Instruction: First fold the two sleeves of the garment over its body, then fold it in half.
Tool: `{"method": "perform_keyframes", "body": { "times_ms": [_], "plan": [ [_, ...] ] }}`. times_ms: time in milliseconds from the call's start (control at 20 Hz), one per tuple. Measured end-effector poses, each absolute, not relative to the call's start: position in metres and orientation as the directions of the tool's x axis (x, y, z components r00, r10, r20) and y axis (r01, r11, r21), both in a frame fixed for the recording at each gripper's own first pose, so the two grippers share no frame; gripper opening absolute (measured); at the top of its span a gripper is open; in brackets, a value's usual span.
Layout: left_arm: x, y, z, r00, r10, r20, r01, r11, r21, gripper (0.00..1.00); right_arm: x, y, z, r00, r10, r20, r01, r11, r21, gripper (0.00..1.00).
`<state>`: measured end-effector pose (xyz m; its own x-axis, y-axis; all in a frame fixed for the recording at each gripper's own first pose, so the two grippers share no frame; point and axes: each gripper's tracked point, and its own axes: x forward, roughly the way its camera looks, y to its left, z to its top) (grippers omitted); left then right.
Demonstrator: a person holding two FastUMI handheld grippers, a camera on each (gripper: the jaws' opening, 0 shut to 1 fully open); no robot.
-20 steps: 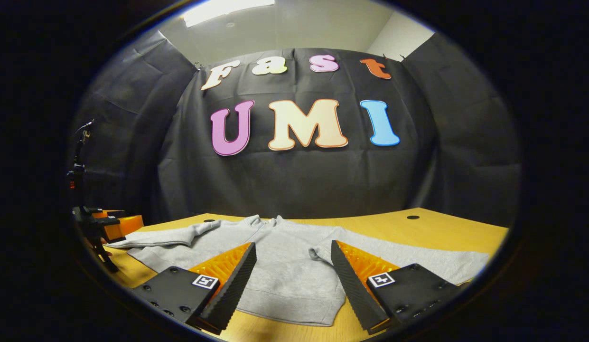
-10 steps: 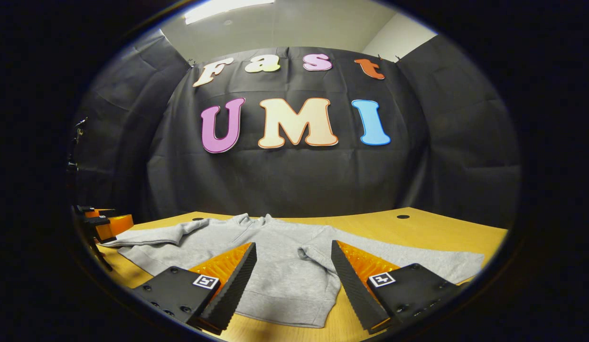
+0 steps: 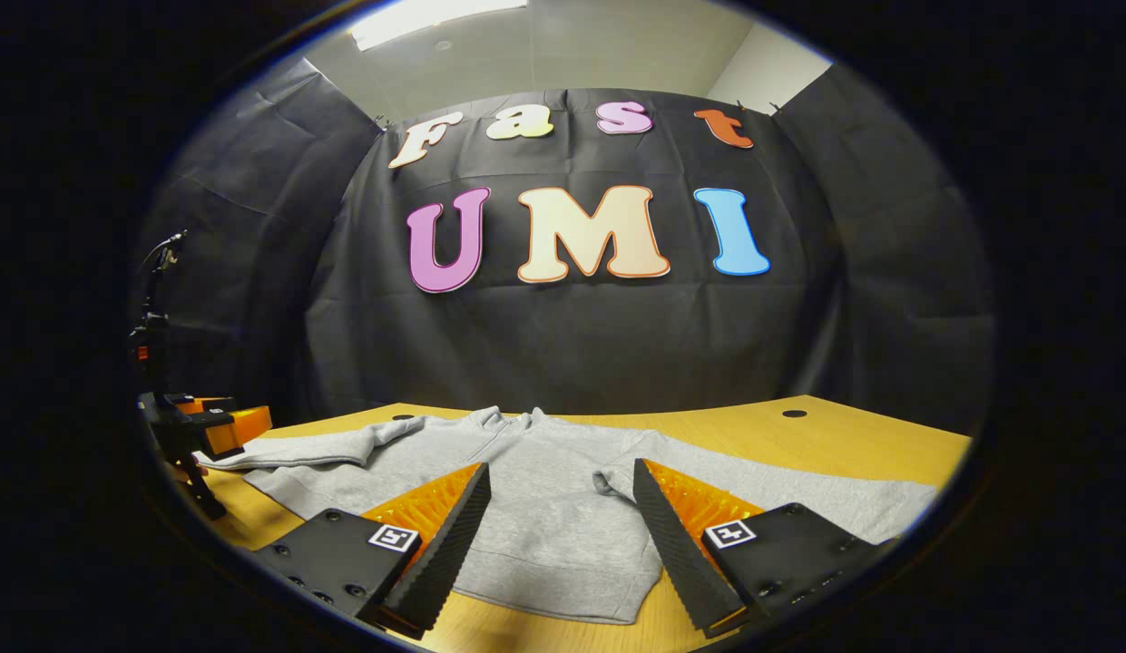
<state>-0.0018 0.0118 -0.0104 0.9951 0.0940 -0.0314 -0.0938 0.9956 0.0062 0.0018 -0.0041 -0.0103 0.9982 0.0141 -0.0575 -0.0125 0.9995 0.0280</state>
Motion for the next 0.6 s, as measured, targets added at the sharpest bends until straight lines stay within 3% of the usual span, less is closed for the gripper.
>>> {"method": "perform_keyframes", "body": {
  "times_ms": [600],
  "plan": [
    [-0.0017,0.0117,-0.0112,0.995,0.097,-0.028,-0.097,0.995,0.005,0.94,0.0035,-0.0130,-0.0159,0.996,-0.007,-0.091,0.011,0.999,0.046,0.98]
  ]
}}
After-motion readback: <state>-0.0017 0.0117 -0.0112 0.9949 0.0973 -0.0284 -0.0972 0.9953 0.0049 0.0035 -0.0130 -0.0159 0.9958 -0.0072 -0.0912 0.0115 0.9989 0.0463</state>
